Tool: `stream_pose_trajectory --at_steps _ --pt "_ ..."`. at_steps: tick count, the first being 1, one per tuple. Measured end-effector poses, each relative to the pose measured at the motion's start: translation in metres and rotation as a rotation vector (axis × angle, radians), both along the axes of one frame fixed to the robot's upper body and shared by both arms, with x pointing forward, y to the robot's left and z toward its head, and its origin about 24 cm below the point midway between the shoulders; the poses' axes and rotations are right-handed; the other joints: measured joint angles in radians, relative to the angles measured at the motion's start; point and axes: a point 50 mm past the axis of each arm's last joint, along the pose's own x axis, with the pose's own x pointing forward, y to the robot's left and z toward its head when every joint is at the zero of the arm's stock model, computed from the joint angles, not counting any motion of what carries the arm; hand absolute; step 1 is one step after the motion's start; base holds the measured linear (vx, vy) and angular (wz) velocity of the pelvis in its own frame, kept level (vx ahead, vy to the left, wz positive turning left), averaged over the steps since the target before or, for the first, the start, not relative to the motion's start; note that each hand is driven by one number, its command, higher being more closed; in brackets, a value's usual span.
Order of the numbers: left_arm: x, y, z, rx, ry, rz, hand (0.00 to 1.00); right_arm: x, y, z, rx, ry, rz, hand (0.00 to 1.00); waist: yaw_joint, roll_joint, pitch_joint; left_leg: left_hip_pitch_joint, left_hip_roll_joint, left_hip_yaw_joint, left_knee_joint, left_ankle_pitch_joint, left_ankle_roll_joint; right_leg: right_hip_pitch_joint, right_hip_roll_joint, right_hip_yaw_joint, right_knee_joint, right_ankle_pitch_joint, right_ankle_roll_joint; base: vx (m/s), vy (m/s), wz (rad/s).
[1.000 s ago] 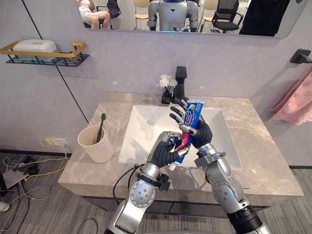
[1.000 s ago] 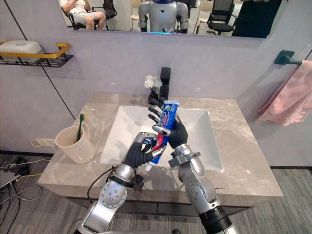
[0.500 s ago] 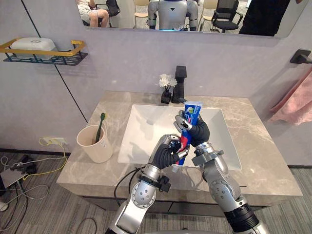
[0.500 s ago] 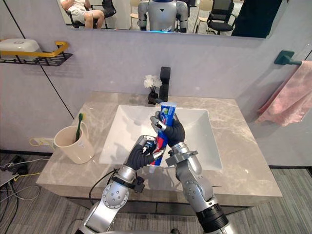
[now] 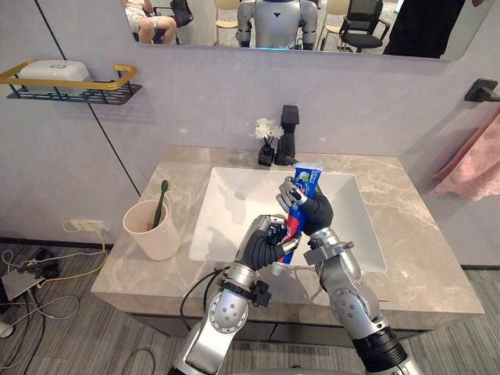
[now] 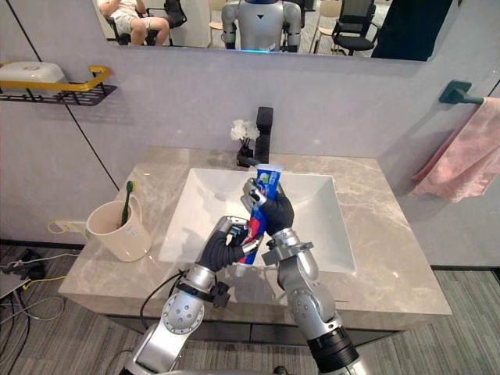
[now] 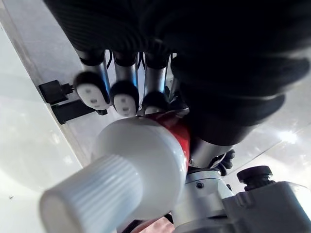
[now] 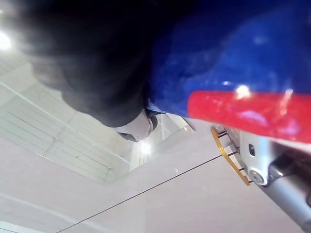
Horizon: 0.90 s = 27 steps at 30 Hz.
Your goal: Organize washtable
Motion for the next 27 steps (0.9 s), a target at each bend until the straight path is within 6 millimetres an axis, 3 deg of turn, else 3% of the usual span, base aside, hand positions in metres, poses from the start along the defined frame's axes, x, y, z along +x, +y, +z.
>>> stream_pose_trajectory --at_steps 6,11,17,21,27 --pt "0.002 0.011 0.012 -0.033 -0.057 0.068 0.00 0.002 -0.004 0.004 0.045 -0.011 -0.041 1.00 0.001 0.000 0.000 0.000 0.000 -0.003 0.000 0.000 0.000 0.002 -0.001 -0.003 0.000 0.000 0.000 0.00 0.000 0.00" --pt "0.004 0.033 0.032 -0.095 -0.148 0.198 0.00 0.004 -0.014 0.005 0.059 -0.013 -0.101 1.00 0.002 0.000 0.000 0.000 0.000 -0.008 0.000 0.000 0.000 0.004 -0.001 -0.006 0.000 0.000 0.000 0.00 0.000 0.00" --pt "-0.004 0.048 0.044 -0.139 -0.207 0.269 0.00 0.005 -0.025 0.009 0.053 -0.041 -0.164 1.00 0.009 0.000 0.000 0.000 0.000 -0.012 0.001 0.000 0.000 0.007 -0.001 -0.010 0.000 0.000 0.000 0.00 0.000 0.00" --pt "-0.011 0.061 0.054 -0.175 -0.261 0.326 0.00 0.000 -0.026 0.023 0.028 -0.115 -0.194 1.00 0.018 0.001 0.001 0.000 -0.001 -0.016 0.001 0.000 -0.001 0.008 -0.001 -0.013 0.000 -0.001 0.000 -0.01 -0.001 0.01" --pt "-0.026 0.098 0.066 -0.231 -0.341 0.519 0.00 -0.004 -0.036 0.038 0.011 -0.202 -0.295 1.00 0.028 0.001 0.001 -0.003 -0.005 -0.039 -0.007 0.002 -0.001 0.016 -0.007 -0.041 0.000 -0.006 0.002 -0.03 -0.003 0.13"
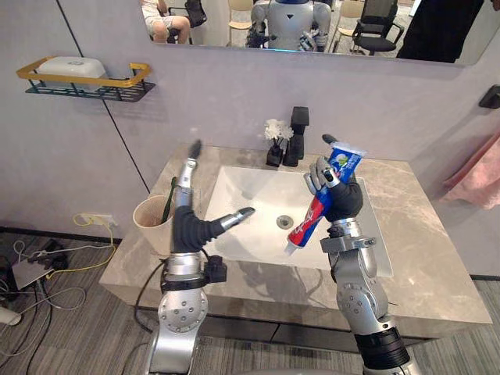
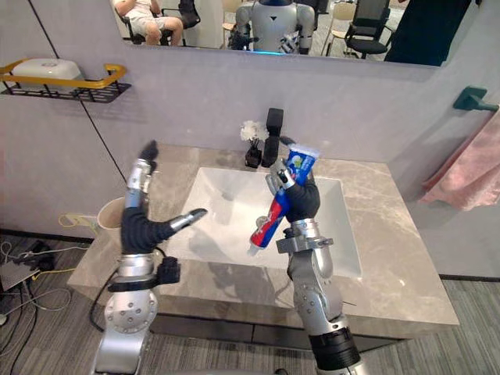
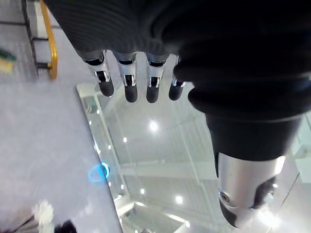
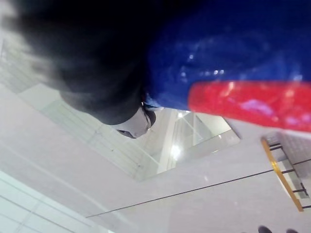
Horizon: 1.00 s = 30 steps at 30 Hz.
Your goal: Organize washtable
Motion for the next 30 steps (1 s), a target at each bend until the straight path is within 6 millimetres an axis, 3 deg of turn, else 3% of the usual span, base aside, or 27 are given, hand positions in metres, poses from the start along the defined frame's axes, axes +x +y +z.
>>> stream_pose_trajectory --at_steps 3,7,11,13,19,23,25,30 --pt "-0.010 0.031 -0.003 -0.049 0.002 0.178 0.00 -0.001 -0.003 0.000 -0.031 -0.004 -0.036 1.00 0.000 -0.001 0.000 -0.015 -0.005 -0.008 -0.004 0.003 0.000 0.000 -0.005 -0.019 0.000 -0.007 0.004 -0.03 0.001 0.16" --pt "-0.030 0.070 -0.017 -0.124 0.042 0.400 0.00 -0.010 -0.022 0.007 -0.022 -0.043 -0.136 1.00 0.009 -0.001 0.001 -0.017 -0.011 -0.028 -0.004 0.008 0.006 0.000 -0.010 -0.036 0.000 -0.012 0.007 0.03 0.008 0.14" --pt "-0.038 0.088 -0.032 -0.165 0.102 0.496 0.00 -0.011 -0.034 0.009 -0.017 -0.050 -0.220 1.00 0.027 -0.001 0.000 -0.024 -0.013 -0.038 -0.005 0.008 0.006 0.000 -0.013 -0.050 0.000 -0.012 0.007 0.01 0.006 0.11" --pt "-0.043 0.097 -0.049 -0.188 0.182 0.536 0.00 -0.011 -0.036 0.008 -0.014 -0.043 -0.244 1.00 0.028 -0.001 0.000 -0.030 -0.013 -0.049 -0.004 0.008 0.006 0.000 -0.019 -0.059 0.000 -0.015 0.010 -0.01 0.000 0.15" --pt "-0.050 0.109 -0.095 -0.253 0.394 0.591 0.00 -0.011 -0.037 0.009 -0.030 -0.044 -0.263 1.00 0.049 -0.002 0.000 -0.035 -0.015 -0.060 -0.005 0.008 0.007 0.002 -0.027 -0.076 0.001 -0.018 0.011 -0.03 0.005 0.07" --pt "-0.056 0.110 -0.140 -0.344 0.601 0.577 0.00 -0.011 -0.039 0.009 -0.022 -0.036 -0.277 1.00 0.054 -0.004 0.000 -0.049 -0.017 -0.084 -0.005 0.009 0.007 0.006 -0.029 -0.096 0.001 -0.026 0.017 -0.04 -0.012 0.15" --pt "-0.068 0.107 -0.179 -0.426 0.775 0.572 0.00 -0.011 -0.039 0.009 -0.021 -0.036 -0.279 1.00 0.054 -0.006 0.000 -0.048 -0.020 -0.092 -0.005 0.014 0.008 0.006 -0.030 -0.106 0.001 -0.029 0.020 0.00 -0.007 0.18" --pt "-0.088 0.098 -0.223 -0.516 0.995 0.549 0.00 -0.011 -0.038 0.011 -0.028 -0.049 -0.291 1.00 0.054 -0.018 0.006 -0.050 -0.028 -0.113 -0.004 0.015 0.008 0.014 -0.038 -0.127 0.001 -0.033 0.023 -0.01 0.007 0.11"
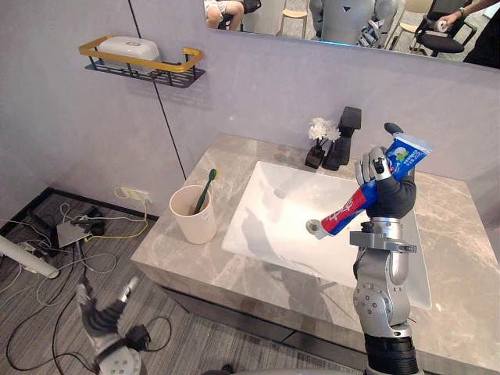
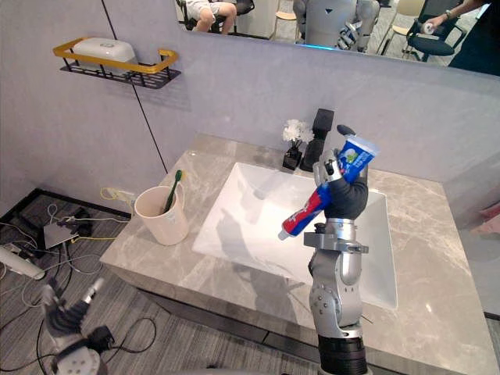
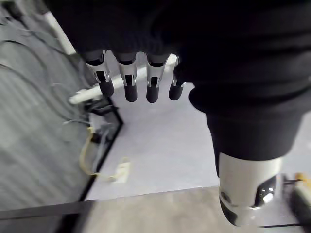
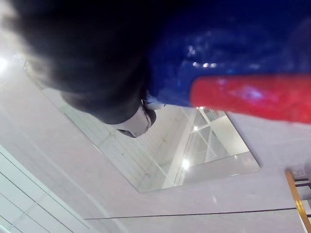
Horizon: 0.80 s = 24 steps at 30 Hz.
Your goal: Organize washtable
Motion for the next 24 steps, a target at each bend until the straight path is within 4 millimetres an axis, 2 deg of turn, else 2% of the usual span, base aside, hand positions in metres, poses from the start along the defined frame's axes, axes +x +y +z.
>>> stream_pose_trajectory --at_steps 4,10,13,16,19,22,24 --pt "-0.014 -0.010 -0.030 -0.091 0.133 -0.008 0.00 0.001 0.004 0.007 -0.011 -0.034 -0.001 1.00 0.001 -0.003 0.000 0.000 -0.006 -0.003 0.000 0.000 0.000 0.002 -0.008 -0.005 0.000 -0.001 0.001 -0.03 0.015 0.05" --pt "-0.020 -0.034 -0.055 -0.196 0.249 -0.098 0.00 0.003 0.014 0.014 -0.038 -0.063 0.011 1.00 0.000 -0.007 0.000 -0.003 -0.010 -0.025 0.001 0.001 0.002 0.007 -0.010 -0.020 0.000 -0.003 0.004 -0.02 -0.002 0.05" --pt "-0.019 -0.044 -0.061 -0.224 0.282 -0.141 0.00 0.006 0.022 0.018 -0.054 -0.076 0.028 1.00 0.000 -0.007 0.000 -0.004 -0.013 -0.031 0.001 0.002 0.003 0.012 -0.010 -0.031 0.000 -0.005 0.005 -0.02 0.000 0.12" --pt "-0.016 -0.046 -0.064 -0.223 0.300 -0.172 0.00 0.010 0.030 0.025 -0.069 -0.099 0.042 1.00 0.001 -0.007 0.000 -0.003 -0.018 -0.052 0.002 0.003 0.005 0.022 -0.015 -0.047 0.000 -0.011 0.009 -0.01 -0.001 0.18" --pt "-0.013 -0.047 -0.067 -0.216 0.326 -0.234 0.00 0.013 0.048 0.031 -0.085 -0.128 0.087 1.00 0.005 -0.008 0.001 -0.003 -0.020 -0.065 0.002 0.004 0.006 0.021 -0.022 -0.064 0.027 -0.027 0.010 0.00 0.003 0.20" --pt "-0.005 -0.045 -0.068 -0.178 0.359 -0.325 0.00 0.015 0.064 0.035 -0.126 -0.151 0.130 1.00 0.026 -0.013 0.003 -0.016 -0.023 -0.084 0.011 0.004 0.006 0.020 -0.021 -0.076 0.027 -0.027 0.010 0.00 -0.002 0.15" --pt "-0.003 -0.044 -0.068 -0.161 0.369 -0.352 0.00 0.016 0.075 0.037 -0.156 -0.161 0.156 1.00 0.028 -0.016 0.004 -0.024 -0.024 -0.096 0.017 0.004 0.006 0.022 -0.020 -0.087 0.028 -0.027 0.010 -0.01 -0.004 0.21"
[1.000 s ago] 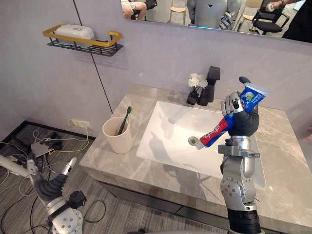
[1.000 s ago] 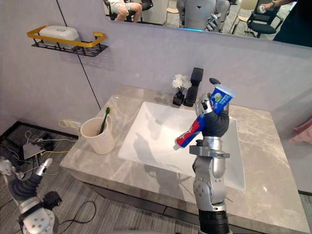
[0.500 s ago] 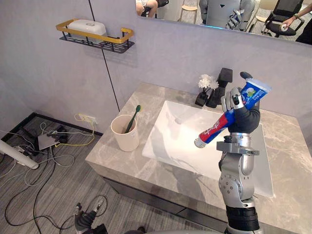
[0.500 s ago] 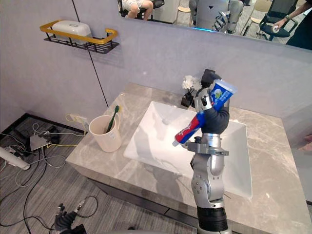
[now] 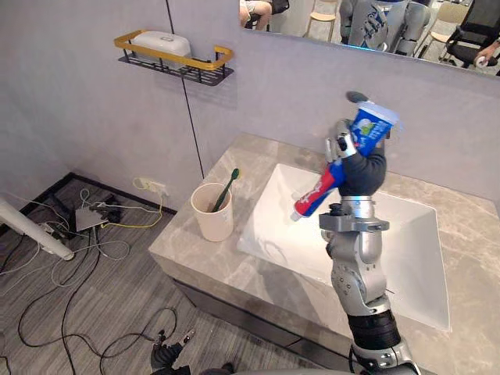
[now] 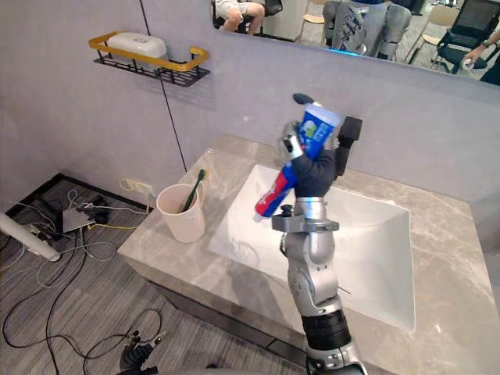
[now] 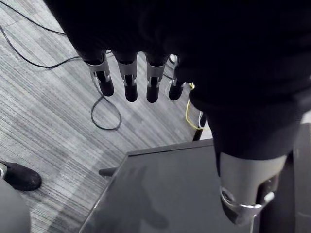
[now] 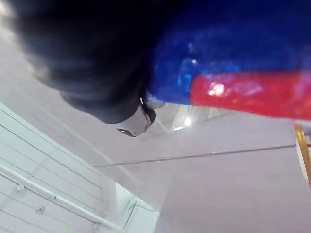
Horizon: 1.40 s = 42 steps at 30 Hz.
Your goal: Organize washtable
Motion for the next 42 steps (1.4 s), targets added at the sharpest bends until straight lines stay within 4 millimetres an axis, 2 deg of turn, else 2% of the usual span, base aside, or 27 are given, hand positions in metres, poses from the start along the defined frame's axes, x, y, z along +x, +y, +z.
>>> stream_pose_trajectory --at_steps 2,4,14,18,27,31,42 --pt "-0.002 0.001 -0.001 0.008 0.018 -0.017 0.00 0.002 0.012 0.004 -0.034 -0.017 0.029 1.00 0.003 0.000 0.000 -0.002 0.000 -0.008 0.002 0.000 0.000 0.001 0.001 -0.002 0.000 0.000 0.000 -0.01 -0.005 0.09" --pt "-0.004 0.002 -0.003 0.009 0.035 -0.022 0.00 0.002 0.020 0.010 -0.058 -0.045 0.045 1.00 0.024 0.000 0.000 -0.004 0.000 -0.014 0.004 0.000 0.000 0.002 0.003 -0.005 0.000 0.000 0.000 -0.02 -0.007 0.04" --pt "-0.005 0.006 -0.007 0.052 0.095 -0.136 0.00 -0.001 0.062 0.021 -0.204 -0.134 0.138 1.00 0.033 -0.011 0.013 -0.029 -0.001 -0.037 0.019 0.007 -0.005 0.000 0.003 -0.030 0.002 -0.003 -0.004 -0.04 -0.004 0.09" --pt "-0.003 0.005 -0.007 0.053 0.089 -0.144 0.00 0.002 0.065 0.020 -0.228 -0.128 0.118 1.00 0.050 -0.011 0.013 -0.031 -0.001 -0.038 0.019 0.008 -0.006 0.000 0.004 -0.031 0.002 -0.003 -0.005 -0.02 0.000 0.02" --pt "-0.001 0.005 -0.007 0.064 0.094 -0.186 0.00 0.006 0.080 0.026 -0.321 -0.168 0.086 1.00 0.057 -0.012 0.016 -0.035 0.004 -0.041 0.019 0.009 -0.007 -0.003 0.013 -0.034 0.001 -0.004 -0.006 0.00 0.000 0.01" --pt "-0.002 0.004 -0.008 0.066 0.105 -0.202 0.00 0.011 0.083 0.025 -0.375 -0.171 0.049 1.00 0.075 -0.011 0.023 -0.037 0.004 -0.041 0.019 0.009 -0.007 -0.003 0.015 -0.035 0.001 -0.004 -0.006 0.00 0.000 0.00" --pt "-0.002 0.005 -0.007 0.088 0.113 -0.239 0.00 0.032 0.091 0.027 -0.493 -0.166 -0.094 1.00 0.101 -0.017 0.038 -0.048 0.004 -0.057 0.019 0.011 -0.010 -0.006 0.016 -0.052 0.001 -0.006 -0.010 0.00 0.001 0.04"
